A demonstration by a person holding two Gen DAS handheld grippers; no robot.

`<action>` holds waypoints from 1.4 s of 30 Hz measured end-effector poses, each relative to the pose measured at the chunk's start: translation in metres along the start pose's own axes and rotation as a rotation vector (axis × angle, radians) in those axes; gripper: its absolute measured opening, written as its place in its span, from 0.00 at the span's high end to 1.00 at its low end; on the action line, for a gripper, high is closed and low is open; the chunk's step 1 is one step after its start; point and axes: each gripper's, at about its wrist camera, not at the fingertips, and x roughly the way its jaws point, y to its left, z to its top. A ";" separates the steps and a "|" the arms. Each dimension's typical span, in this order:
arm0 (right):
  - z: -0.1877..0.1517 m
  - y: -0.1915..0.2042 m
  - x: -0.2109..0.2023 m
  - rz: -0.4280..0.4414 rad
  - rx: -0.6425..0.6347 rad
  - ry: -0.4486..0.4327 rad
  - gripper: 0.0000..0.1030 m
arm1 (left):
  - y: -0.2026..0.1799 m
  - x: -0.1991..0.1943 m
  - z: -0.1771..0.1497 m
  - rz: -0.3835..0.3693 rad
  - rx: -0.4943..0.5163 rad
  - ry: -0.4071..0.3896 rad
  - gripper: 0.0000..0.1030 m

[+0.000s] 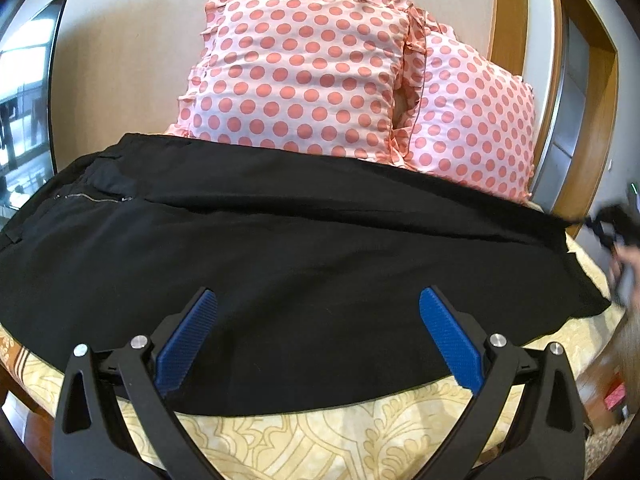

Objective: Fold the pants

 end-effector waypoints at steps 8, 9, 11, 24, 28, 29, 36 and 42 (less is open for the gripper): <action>-0.052 -0.046 -0.028 0.013 0.148 0.149 0.96 | 0.005 -0.003 0.008 -0.013 -0.074 -0.016 0.02; -0.052 -0.049 -0.027 0.016 0.174 0.158 0.96 | 0.007 -0.005 0.008 -0.006 -0.080 -0.024 0.02; -0.051 -0.053 -0.024 0.031 0.215 0.174 0.91 | 0.012 -0.007 0.008 0.005 -0.090 -0.030 0.02; -0.054 -0.053 -0.017 0.061 0.338 0.142 0.88 | 0.055 0.004 0.026 -0.038 -0.253 0.024 0.02; -0.045 -0.059 -0.012 0.142 0.336 0.146 0.97 | 0.071 0.004 0.047 -0.002 -0.246 0.011 0.02; -0.039 -0.056 -0.023 0.176 0.302 0.109 0.97 | 0.075 0.003 0.054 0.012 -0.240 0.009 0.02; -0.018 -0.061 -0.087 0.178 0.159 -0.068 0.97 | 0.121 0.048 0.117 0.050 -0.338 0.084 0.03; -0.027 -0.074 -0.079 0.166 0.166 -0.046 0.97 | 0.149 0.146 0.163 0.072 -0.464 0.244 0.26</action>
